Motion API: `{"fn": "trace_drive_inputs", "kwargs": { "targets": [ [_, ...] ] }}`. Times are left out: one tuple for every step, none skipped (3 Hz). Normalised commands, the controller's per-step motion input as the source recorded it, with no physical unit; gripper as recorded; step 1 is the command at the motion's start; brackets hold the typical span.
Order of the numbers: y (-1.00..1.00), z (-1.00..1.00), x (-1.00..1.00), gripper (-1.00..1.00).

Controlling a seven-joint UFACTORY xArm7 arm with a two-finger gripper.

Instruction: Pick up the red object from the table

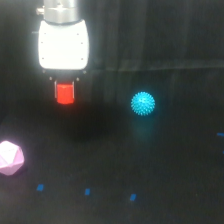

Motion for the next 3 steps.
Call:
{"fn": "trace_drive_inputs", "kwargs": {
  "targets": [
    [-0.55,0.27,0.01,-0.98],
    [0.01,-0.12,0.0,-0.97],
    [-0.1,-0.35,0.27,-1.0]
  ]
}}
